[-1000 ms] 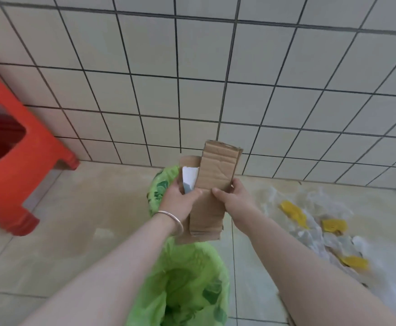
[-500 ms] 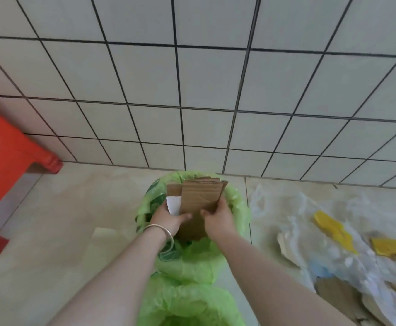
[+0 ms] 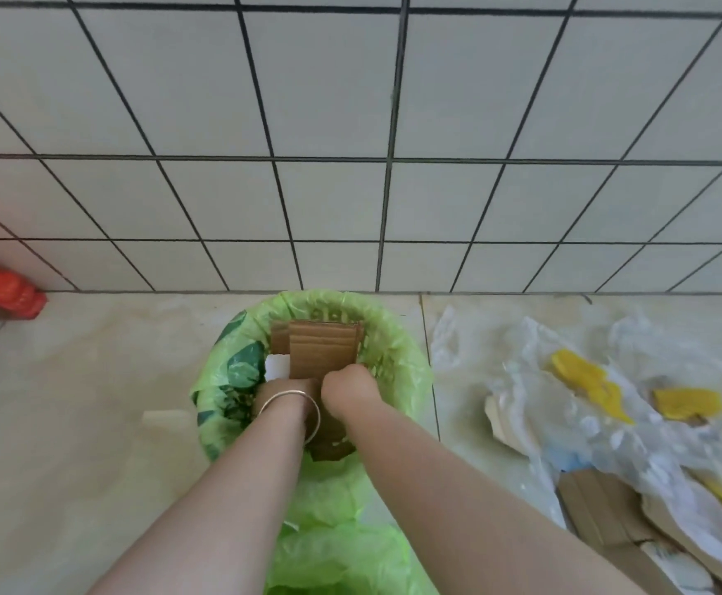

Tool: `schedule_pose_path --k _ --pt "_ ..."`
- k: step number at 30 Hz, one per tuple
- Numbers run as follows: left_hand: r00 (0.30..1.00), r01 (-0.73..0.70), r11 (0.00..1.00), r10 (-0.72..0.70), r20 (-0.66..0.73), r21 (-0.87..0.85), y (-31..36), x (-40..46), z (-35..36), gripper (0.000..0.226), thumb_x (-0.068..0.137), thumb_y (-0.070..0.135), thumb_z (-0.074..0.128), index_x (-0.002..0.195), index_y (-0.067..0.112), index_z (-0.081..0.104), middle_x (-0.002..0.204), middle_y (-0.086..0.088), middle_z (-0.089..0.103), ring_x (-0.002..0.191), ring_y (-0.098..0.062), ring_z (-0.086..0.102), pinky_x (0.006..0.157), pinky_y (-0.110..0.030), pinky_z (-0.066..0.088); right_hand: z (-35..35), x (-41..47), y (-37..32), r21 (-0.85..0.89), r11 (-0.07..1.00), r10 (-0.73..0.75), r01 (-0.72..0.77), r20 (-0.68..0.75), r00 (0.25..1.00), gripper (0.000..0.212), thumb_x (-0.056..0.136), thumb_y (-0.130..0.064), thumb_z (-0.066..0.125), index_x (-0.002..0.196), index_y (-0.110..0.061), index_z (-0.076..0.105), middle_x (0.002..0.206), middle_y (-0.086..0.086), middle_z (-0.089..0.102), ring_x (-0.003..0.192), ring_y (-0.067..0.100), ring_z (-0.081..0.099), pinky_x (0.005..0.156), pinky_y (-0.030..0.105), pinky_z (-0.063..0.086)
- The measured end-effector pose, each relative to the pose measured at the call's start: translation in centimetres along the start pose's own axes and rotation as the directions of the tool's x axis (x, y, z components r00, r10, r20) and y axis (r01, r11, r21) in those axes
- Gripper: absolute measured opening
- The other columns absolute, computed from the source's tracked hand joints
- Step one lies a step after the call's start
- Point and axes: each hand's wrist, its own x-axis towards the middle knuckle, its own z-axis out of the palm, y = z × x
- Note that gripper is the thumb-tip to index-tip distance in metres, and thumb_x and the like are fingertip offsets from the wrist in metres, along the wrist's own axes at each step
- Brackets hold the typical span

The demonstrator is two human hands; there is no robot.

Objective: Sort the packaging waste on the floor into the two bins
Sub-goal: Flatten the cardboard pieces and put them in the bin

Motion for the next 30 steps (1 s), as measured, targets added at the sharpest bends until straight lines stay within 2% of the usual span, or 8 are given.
schedule_pose_path --k 5,8,11,14,17,21,26,30 --pt "0.958 -0.024 0.996 0.000 -0.285 -0.081 2.3 -6.7 0.0 0.084 0.057 0.040 0.066 0.132 0.009 0.043 0.135 -0.016 0.046 0.121 -0.035 0.048 0.106 -0.043 0.040 -3.7 -5.4 0.7 0.447 0.882 -0.092 0.150 -0.149 0.985 0.052 0.086 0.003 0.033 0.133 -0.015 0.045 0.129 0.006 0.055 0.117 0.022 0.053 0.095 0.024 0.042" --pt "0.827 -0.332 0.943 0.289 -0.481 -0.003 4.1 -14.4 1.4 0.065 0.076 0.023 0.063 0.136 0.014 0.041 0.144 -0.020 0.030 0.133 -0.037 0.031 0.113 -0.040 0.026 -6.9 -8.5 2.5 0.501 0.810 -0.210 0.306 -0.240 0.948 0.048 0.084 0.005 0.032 0.120 -0.016 0.054 0.116 0.005 0.061 0.097 0.016 0.055 0.081 0.019 0.041" --pt "0.655 -0.673 0.728 0.668 -0.352 0.128 5.3 -21.6 4.7 0.051 0.078 0.013 0.059 0.128 0.016 0.049 0.139 -0.014 0.036 0.123 -0.026 0.043 0.107 -0.031 0.029 -10.8 -10.5 5.7 0.535 0.761 -0.206 0.367 -0.336 0.919 0.036 0.086 -0.001 0.035 0.105 -0.018 0.060 0.094 0.000 0.061 0.074 0.012 0.054 0.066 0.018 0.045" --pt "0.647 -0.756 0.650 0.760 -0.069 0.076 5.0 -25.5 10.5 0.038 0.081 0.006 0.055 0.118 0.013 0.056 0.121 -0.001 0.050 0.100 -0.017 0.053 0.091 -0.021 0.034 -15.1 -11.9 10.4 0.509 0.771 -0.150 0.383 -0.439 0.886 0.030 0.087 -0.004 0.038 0.101 -0.015 0.063 0.092 0.003 0.065 0.075 0.011 0.055 0.060 0.017 0.044" --pt "0.674 -0.733 0.674 0.704 0.225 0.086 2.8 -28.0 16.8 0.025 0.084 0.008 0.055 0.106 0.017 0.063 0.097 0.000 0.063 0.093 -0.018 0.058 0.087 -0.022 0.040 -18.7 -12.5 16.9 0.358 0.882 -0.121 0.306 -0.456 0.882 0.027 0.086 -0.008 0.041 0.101 -0.015 0.062 0.100 0.007 0.068 0.089 0.018 0.056 0.074 0.030 0.044" --pt "0.670 -0.711 0.673 0.559 0.489 0.204 -2.8 -28.1 24.2 0.016 0.083 0.010 0.057 0.084 0.023 0.065 0.087 0.001 0.064 0.097 -0.022 0.064 0.087 -0.026 0.046 -22.2 -11.5 27.7 0.177 0.982 0.013 0.058 -0.373 0.928 0.021 0.086 -0.013 0.044 0.095 -0.019 0.062 0.096 0.000 0.065 0.087 0.019 0.055 0.065 0.024 0.041" --pt "0.818 -0.536 0.702 0.294 0.494 0.470 -10.8 -23.9 28.2 0.016 0.086 0.016 0.053 0.090 0.027 0.064 0.110 -0.002 0.067 0.104 -0.022 0.060 0.085 -0.022 0.042 -23.0 -9.8 38.7 0.225 0.944 0.313 -0.242 -0.373 0.873 0.026 0.089 -0.012 0.043 0.106 -0.016 0.062 0.098 0.001 0.064 0.085 0.018 0.055 0.079 0.031 0.047" --pt "0.878 -0.427 0.641 0.123 0.464 0.638 -13.4 -21.0 29.6 0.017 0.091 0.030 0.049 0.093 0.020 0.062 0.100 -0.007 0.060 0.097 -0.029 0.055 0.089 -0.028 0.044 -22.4 -8.5 42.7 0.202 0.936 0.348 -0.287 -0.419 0.839 0.030 0.091 -0.016 0.045 0.120 -0.017 0.056 0.115 0.001 0.061 0.099 0.018 0.058 0.077 0.027 0.044"
